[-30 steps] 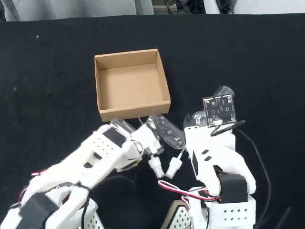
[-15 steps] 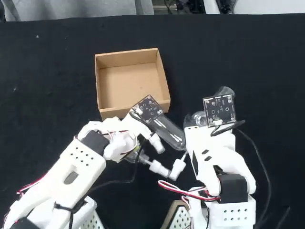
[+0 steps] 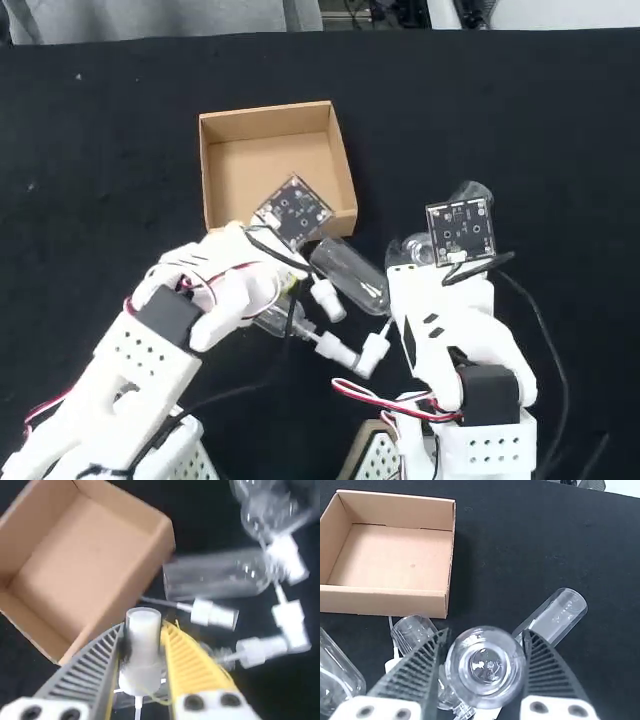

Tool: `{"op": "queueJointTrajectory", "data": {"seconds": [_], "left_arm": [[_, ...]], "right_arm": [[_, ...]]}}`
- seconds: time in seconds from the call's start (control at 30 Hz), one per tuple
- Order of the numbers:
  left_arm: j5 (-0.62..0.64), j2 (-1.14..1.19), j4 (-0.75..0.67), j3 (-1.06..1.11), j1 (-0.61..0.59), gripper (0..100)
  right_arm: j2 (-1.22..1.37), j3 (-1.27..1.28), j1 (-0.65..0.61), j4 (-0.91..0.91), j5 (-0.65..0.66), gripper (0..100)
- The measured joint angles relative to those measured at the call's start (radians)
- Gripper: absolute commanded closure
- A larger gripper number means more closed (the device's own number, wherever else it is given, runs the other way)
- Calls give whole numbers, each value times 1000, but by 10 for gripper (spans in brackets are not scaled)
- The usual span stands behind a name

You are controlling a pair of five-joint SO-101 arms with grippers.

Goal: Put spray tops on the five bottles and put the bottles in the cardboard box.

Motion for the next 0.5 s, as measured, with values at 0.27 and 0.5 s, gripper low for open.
{"op": "queueJointTrajectory", "data": {"seconds": [0.27,0.5], "left_arm": [[72,-52,0,-84,0,971],[72,-86,0,-121,0,970]], "right_arm": [[0,0,0,0,0,864],[0,63,0,-68,-6,864]]}}
